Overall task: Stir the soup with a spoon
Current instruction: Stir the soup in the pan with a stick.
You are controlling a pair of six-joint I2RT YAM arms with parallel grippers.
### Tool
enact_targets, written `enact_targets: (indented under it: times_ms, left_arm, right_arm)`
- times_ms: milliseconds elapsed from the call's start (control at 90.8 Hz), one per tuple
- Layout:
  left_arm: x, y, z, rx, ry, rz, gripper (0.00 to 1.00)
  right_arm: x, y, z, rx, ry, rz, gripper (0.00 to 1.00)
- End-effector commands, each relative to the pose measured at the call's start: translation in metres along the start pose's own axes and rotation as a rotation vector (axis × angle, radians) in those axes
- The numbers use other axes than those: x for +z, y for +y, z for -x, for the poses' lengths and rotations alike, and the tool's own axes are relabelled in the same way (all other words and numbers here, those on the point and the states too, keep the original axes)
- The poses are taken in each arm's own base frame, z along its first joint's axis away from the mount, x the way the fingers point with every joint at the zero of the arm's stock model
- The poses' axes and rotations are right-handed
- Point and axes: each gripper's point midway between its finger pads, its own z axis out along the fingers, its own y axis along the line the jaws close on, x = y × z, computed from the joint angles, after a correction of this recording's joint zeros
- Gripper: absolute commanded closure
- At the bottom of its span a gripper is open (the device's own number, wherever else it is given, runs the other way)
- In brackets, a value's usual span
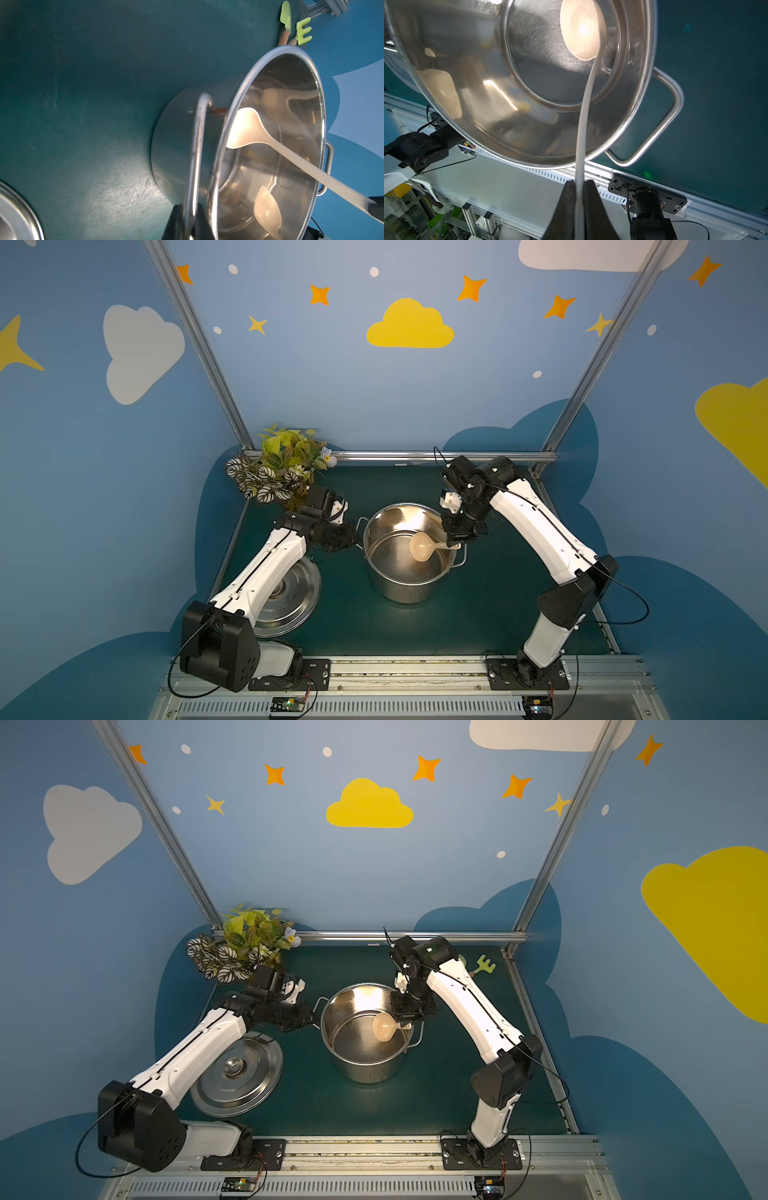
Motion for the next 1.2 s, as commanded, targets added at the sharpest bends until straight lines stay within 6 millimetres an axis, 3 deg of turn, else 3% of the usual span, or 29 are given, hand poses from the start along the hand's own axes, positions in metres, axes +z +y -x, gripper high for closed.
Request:
enact_targets:
  times_ms: [0,176,363,529,661,914,1189]
  left_arm:
    - [-0.001,0.000,0.002,0.058,0.002,0.011,0.97]
    - [-0.003,-0.001,0.001,0.059,0.000,0.007,0.97]
    - [-0.003,0.001,-0.001,0.060,0.003,0.010,0.97]
    - [-0.001,0.002,-0.002,0.058,0.008,0.013,0.98]
    - [-0.001,0.002,-0.001,0.058,0.006,0.012,0.97]
    - [-0.002,0.002,-0.001,0.059,0.004,0.014,0.97]
    - [-0.004,0.002,0.000,0.062,0.000,0.015,0.97]
  right_arm:
    - [-0.002,-0.016,-0.027,0.025,0.168,-0.076,1.00]
    - [0.005,0.000,-0.003,0.009,0.155,-0.043,1.00]
    - [0.010,0.036,0.011,-0.059,0.137,0.026,1.00]
    - [0.013,0.062,0.005,-0.118,0.145,0.061,1.00]
    - [0.012,0.073,-0.012,-0.147,0.154,0.049,1.00]
    - [0.003,0.063,-0.049,-0.160,0.162,-0.026,1.00]
    - [-0.008,0.011,-0.072,-0.076,0.145,-0.138,1.00]
